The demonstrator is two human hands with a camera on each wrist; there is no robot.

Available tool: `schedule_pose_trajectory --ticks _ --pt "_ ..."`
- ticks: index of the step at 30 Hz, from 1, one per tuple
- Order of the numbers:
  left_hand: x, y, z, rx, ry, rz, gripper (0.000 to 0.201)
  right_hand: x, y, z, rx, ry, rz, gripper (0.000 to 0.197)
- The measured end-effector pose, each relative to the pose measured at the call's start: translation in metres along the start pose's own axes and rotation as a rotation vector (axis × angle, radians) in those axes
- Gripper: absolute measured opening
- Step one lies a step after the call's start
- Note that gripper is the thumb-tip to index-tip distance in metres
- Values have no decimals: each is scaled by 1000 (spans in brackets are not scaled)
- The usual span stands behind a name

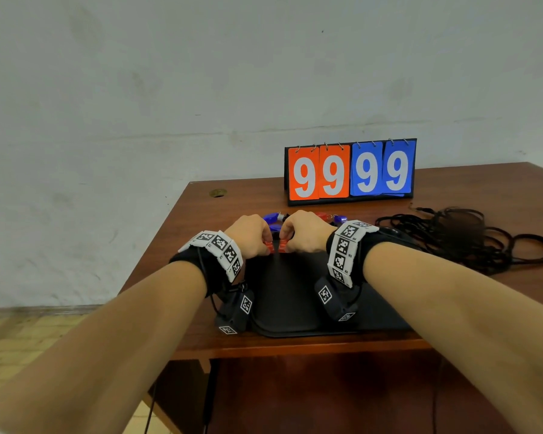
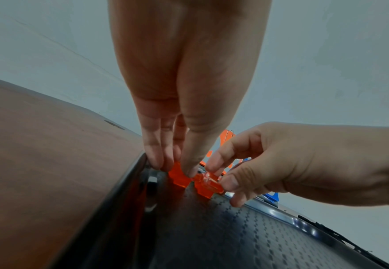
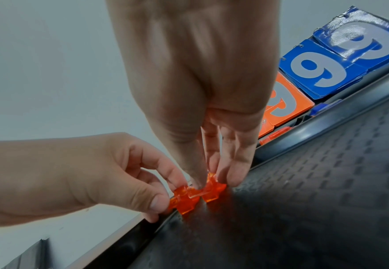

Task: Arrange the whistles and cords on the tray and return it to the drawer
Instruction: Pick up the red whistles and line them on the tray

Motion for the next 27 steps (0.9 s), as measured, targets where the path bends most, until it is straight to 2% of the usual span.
schedule_pose_trajectory --ticks 13,20,24,27 --pt "4 5 4 -10 38 39 29 6 4 6 13 28 8 21" --pt "3 4 4 -18 28 22 27 6 1 6 8 18 -3 24" --pt "-3 -1 -2 -61 -19 -6 29 4 -10 -5 -48 39 -12 32" --pt "-12 -6 -9 -90 9 1 27 -2 -20 -17 -74 66 6 32"
Point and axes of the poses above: each hand's wrist, its own y-axis towards the middle knuckle, its own z-axis out of the palm, x = y × z, the point moved 1 cm from there along y, towards the middle knuckle, and after that the axes turned 4 degrees about -x, right-handed, at the moved point
